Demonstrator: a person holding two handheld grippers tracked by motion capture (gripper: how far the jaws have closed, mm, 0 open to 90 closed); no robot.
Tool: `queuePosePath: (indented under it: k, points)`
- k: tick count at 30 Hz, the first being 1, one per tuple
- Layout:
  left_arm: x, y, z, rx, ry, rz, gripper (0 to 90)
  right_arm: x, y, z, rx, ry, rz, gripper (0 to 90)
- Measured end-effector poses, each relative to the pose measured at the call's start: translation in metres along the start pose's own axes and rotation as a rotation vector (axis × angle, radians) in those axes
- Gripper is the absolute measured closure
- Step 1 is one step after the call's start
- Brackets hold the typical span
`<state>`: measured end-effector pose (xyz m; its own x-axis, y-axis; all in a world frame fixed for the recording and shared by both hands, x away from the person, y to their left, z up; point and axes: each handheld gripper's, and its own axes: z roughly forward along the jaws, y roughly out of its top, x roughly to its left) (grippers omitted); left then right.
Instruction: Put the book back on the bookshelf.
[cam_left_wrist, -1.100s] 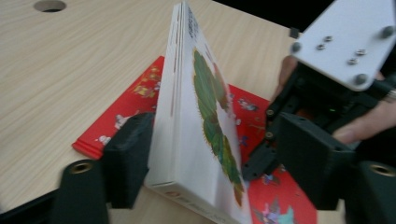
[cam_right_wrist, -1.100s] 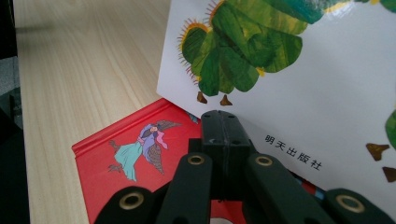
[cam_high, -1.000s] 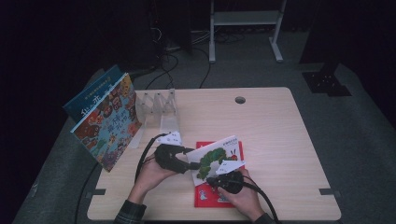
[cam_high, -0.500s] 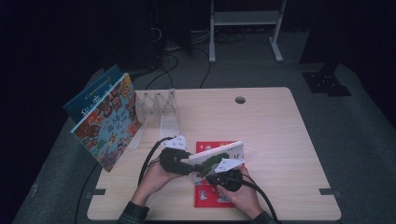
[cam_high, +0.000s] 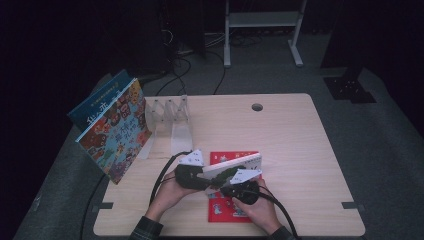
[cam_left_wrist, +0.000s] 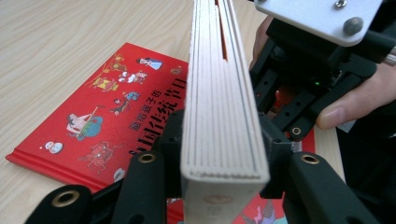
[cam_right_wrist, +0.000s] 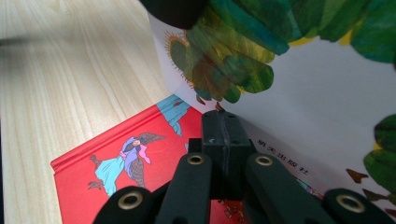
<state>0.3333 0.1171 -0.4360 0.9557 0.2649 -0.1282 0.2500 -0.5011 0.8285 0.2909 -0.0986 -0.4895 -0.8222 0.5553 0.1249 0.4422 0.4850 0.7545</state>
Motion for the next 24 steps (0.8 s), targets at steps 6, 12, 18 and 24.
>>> queuePosePath:
  k: [6,12,18,24]
  points:
    - [0.002,-0.004,0.001,-0.018,0.017,0.016,73.6,0.0,-0.001,0.0,-0.005,-0.004,-0.007,89.1]
    - [0.003,-0.005,0.001,-0.032,0.024,0.013,74.9,0.0,-0.002,-0.002,-0.009,-0.011,-0.019,87.4]
    - [0.005,-0.004,-0.006,-0.059,0.059,-0.016,75.2,-0.004,-0.004,-0.008,-0.023,-0.022,-0.029,84.8]
    - [0.008,-0.004,-0.018,-0.083,0.087,-0.039,75.3,-0.013,-0.007,-0.021,-0.049,-0.05,-0.009,82.3]
